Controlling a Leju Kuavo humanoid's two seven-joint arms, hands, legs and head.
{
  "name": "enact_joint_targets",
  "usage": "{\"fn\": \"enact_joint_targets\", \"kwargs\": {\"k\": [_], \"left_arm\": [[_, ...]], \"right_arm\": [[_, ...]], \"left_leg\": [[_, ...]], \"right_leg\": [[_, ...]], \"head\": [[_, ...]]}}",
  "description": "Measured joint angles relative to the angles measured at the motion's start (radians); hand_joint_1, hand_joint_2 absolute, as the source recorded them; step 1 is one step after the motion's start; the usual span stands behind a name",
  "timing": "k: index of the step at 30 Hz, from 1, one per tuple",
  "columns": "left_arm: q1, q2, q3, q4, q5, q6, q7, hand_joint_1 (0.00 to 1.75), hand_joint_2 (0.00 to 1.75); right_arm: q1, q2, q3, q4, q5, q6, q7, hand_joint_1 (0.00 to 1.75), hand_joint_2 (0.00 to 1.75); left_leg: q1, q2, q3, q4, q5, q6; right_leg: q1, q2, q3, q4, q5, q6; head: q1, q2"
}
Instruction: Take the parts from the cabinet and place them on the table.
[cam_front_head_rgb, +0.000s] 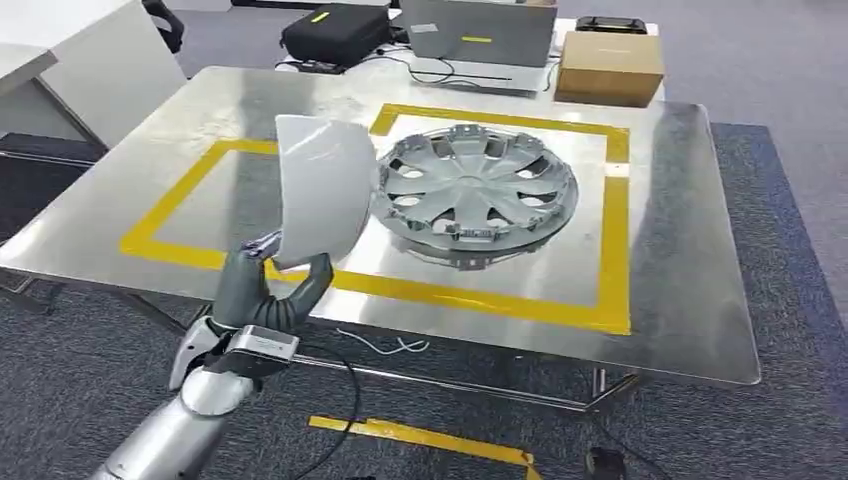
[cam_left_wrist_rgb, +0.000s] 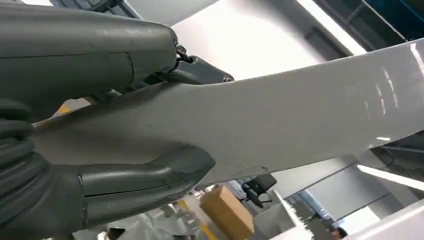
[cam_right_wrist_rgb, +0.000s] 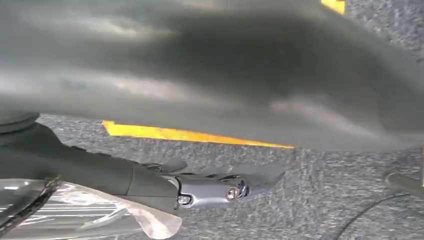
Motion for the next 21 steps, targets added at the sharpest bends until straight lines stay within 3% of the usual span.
{"fn": "enact_joint_targets", "kwargs": {"k": [2,4,6,8,10,12,13,14,15,17,18,19,21], "left_arm": [[-0.038,0.005,-0.004,0.026,-0.041,0.003,0.015,1.75,1.75],[-0.096,0.015,-0.011,0.075,-0.110,0.017,0.032,1.75,1.75],[-0.118,0.024,-0.011,0.106,-0.134,0.026,0.040,1.75,1.75],[-0.136,0.027,-0.012,0.124,-0.138,0.027,0.042,1.75,1.75],[-0.155,0.028,-0.014,0.141,-0.143,0.029,0.042,1.75,1.75],[-0.159,0.031,-0.014,0.157,-0.143,0.030,0.042,1.75,1.75],[-0.159,0.032,-0.015,0.165,-0.143,0.030,0.042,1.75,1.75],[-0.159,0.032,-0.017,0.172,-0.143,0.030,0.042,1.75,1.75],[-0.161,0.033,-0.019,0.178,-0.143,0.030,0.042,1.75,1.75],[-0.165,0.033,-0.020,0.185,-0.151,0.037,0.044,1.75,1.75],[-0.169,0.034,-0.022,0.188,-0.177,0.052,0.053,1.75,1.75],[-0.184,0.039,-0.024,0.202,-0.234,0.083,0.075,1.75,1.75],[-0.229,0.053,-0.030,0.259,-0.355,0.157,0.110,1.75,1.75]], "right_arm": [[-0.002,0.000,0.008,0.000,0.012,-0.003,0.005,0.00,0.00],[-0.006,0.001,0.017,0.001,0.019,-0.003,0.019,0.00,0.00],[-0.007,0.001,0.021,0.001,0.023,-0.002,0.020,0.00,0.00],[-0.005,0.001,0.022,0.001,0.024,-0.002,0.020,0.00,0.00],[-0.007,0.001,0.023,0.001,0.024,-0.002,0.020,0.00,0.00],[-0.007,0.001,0.023,0.001,0.024,-0.002,0.020,0.00,0.00],[-0.004,0.001,0.023,0.001,0.024,-0.002,0.020,0.00,0.00],[-0.002,0.001,0.023,0.002,0.024,-0.002,0.020,0.00,0.00],[-0.002,0.001,0.023,0.001,0.024,-0.002,0.020,0.00,0.00],[-0.004,0.001,0.023,0.001,0.026,-0.002,0.020,0.00,0.00],[-0.006,0.001,0.023,0.001,0.028,0.002,0.022,0.00,0.00],[-0.010,0.001,0.025,0.002,0.033,0.009,0.030,0.00,0.00],[-0.014,0.002,0.034,0.002,0.052,0.019,0.044,0.00,0.00]], "left_leg": [[-0.001,-0.002,0.072,-0.176,0.102,0.011],[-0.005,-0.007,0.102,-0.249,0.099,0.017],[-0.009,-0.007,0.097,-0.247,0.097,0.020],[0.001,-0.004,0.103,-0.264,0.108,0.035],[0.000,-0.004,0.103,-0.265,0.109,0.043],[-0.001,-0.001,0.103,-0.265,0.108,0.044],[-0.002,0.000,0.103,-0.265,0.107,0.044],[-0.002,0.000,0.104,-0.265,0.107,0.044],[-0.001,-0.001,0.105,-0.265,0.106,0.044],[-0.001,-0.002,0.110,-0.264,0.102,0.038],[-0.002,-0.002,0.111,-0.263,0.099,0.033],[-0.008,-0.003,0.104,-0.255,0.098,0.028],[-0.007,-0.003,0.103,-0.260,0.105,0.017]], "right_leg": [[0.001,0.003,0.005,0.000,-0.001,0.002],[0.007,0.004,-0.003,0.005,-0.004,0.009],[0.003,0.003,-0.006,-0.002,0.002,0.020],[0.003,0.001,-0.016,0.005,-0.008,0.031],[0.003,-0.002,-0.055,0.096,-0.063,0.036],[0.002,-0.003,-0.133,0.257,-0.129,0.042],[0.001,-0.004,-0.160,0.306,-0.136,0.045],[0.000,-0.004,-0.162,0.300,-0.117,0.046],[-0.001,-0.005,-0.140,0.249,-0.078,0.047],[-0.005,-0.010,-0.052,0.066,0.012,0.045],[-0.004,-0.016,-0.025,0.013,0.007,0.045],[-0.001,-0.013,-0.010,-0.007,0.005,0.038],[0.002,-0.011,-0.015,0.000,0.008,0.028]], "head": [[0.001,0.000],[0.002,0.000],[0.000,0.000],[0.002,0.000],[0.009,0.000],[0.007,0.000],[0.008,0.000],[0.007,0.000],[0.008,0.000],[0.008,0.000],[0.008,0.000],[0.008,0.000],[0.006,0.000]]}}
